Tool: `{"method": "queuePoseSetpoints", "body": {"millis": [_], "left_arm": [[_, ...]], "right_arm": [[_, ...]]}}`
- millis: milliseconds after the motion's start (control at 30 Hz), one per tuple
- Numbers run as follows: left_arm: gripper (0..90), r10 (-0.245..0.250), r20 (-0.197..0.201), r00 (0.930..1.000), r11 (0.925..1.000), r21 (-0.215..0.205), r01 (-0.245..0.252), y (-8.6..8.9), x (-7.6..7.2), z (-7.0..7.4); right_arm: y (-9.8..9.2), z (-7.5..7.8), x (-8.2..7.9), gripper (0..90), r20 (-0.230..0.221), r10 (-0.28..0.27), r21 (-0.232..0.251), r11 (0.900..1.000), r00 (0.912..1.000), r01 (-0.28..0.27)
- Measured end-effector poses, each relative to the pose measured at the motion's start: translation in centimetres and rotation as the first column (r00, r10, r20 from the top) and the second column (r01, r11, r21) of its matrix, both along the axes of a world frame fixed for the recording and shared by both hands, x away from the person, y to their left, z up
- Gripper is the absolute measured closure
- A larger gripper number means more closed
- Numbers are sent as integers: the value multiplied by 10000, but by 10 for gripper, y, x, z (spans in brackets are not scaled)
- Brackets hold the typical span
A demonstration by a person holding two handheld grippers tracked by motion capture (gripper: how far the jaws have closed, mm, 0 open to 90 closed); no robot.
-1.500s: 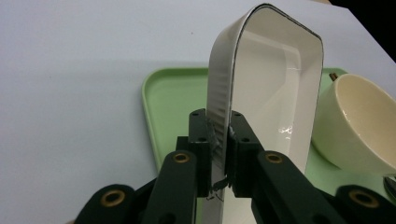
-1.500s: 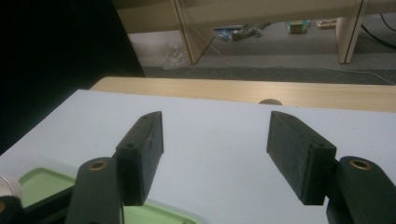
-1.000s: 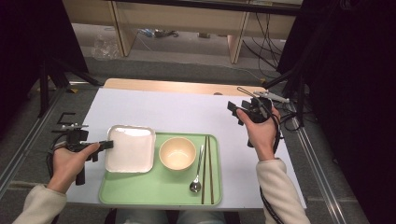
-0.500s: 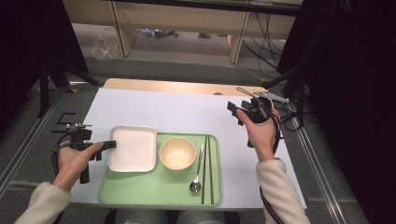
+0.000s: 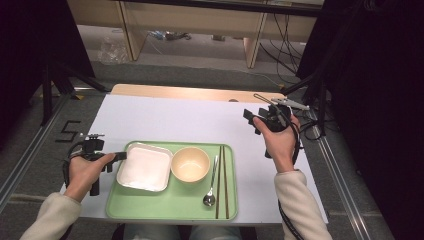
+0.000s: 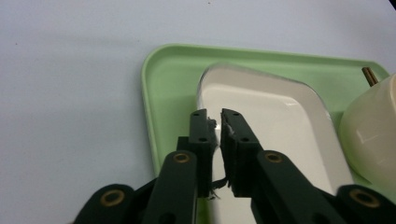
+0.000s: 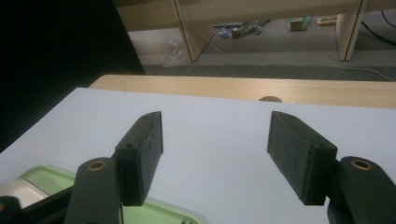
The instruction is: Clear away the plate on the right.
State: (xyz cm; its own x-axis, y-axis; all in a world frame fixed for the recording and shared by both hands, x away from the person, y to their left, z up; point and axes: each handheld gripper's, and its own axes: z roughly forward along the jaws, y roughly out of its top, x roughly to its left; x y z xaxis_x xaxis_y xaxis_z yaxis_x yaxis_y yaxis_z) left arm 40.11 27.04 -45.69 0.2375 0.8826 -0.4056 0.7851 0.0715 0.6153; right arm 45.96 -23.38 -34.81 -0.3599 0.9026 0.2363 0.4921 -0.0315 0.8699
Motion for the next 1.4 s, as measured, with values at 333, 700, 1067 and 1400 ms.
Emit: {"method": "queuePoseSetpoints", "body": {"millis": [333,700,1067,1400], "left_arm": [[768,167,653,9977,9997,164,-178,1,-4,6],[444,616,3618,9302,9837,1357,-1180,-3,-21,28],[325,137,5688,8223,9696,1934,-1500,-6,-63,44],[319,-588,5348,8430,9718,2238,-742,-9,-111,21]], "right_arm": [[0,0,0,363,-127,-24,-109,9999,9999,23],[-3,-2,1,362,17,-98,-17,10000,10000,98],[-4,-2,0,361,-72,-122,-141,9998,9999,121],[-4,-3,3,361,-62,-120,-20,9999,9999,119]]}}
